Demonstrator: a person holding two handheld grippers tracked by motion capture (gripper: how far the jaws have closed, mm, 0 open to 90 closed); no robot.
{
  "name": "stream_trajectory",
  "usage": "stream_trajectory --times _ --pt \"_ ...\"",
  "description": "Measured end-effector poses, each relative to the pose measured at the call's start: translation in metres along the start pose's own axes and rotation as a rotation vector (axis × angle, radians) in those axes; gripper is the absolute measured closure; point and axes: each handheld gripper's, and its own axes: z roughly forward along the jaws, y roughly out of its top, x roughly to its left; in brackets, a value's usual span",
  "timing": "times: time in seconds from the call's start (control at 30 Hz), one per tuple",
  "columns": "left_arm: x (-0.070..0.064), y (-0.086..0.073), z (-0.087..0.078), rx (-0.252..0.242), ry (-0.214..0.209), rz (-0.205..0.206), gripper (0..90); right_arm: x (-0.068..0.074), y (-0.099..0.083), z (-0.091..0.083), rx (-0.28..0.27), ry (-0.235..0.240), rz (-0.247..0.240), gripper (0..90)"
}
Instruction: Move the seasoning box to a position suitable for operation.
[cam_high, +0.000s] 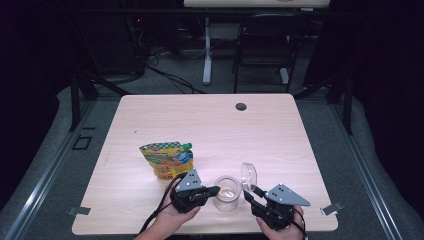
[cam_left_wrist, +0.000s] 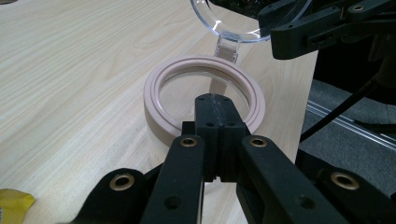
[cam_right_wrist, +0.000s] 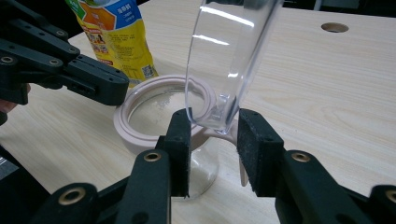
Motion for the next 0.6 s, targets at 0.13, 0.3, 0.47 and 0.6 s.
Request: stream_trajectory --times 0.13,0.3,0.47,0.6 --pt "0.000 0.000 0.000 0.000 -0.001 0.000 90.0 -0.004 -0.002 0.003 0.021 0.010 0.011 63.9" --pt "0.000 0.000 0.000 0.000 -0.002 -0.001 89.9 -0.011 -0.009 0.012 0.083 0.014 0.025 64.0" --pt "0.000 0.000 0.000 0.000 -0.003 -0.001 89.9 -0.016 -0.012 0.014 0.104 -0.007 0.016 63.9" --pt "0.000 0.000 0.000 0.000 -0.003 -0.001 89.7 -0.017 -0.015 0.019 0.125 -0.008 0.017 65.1"
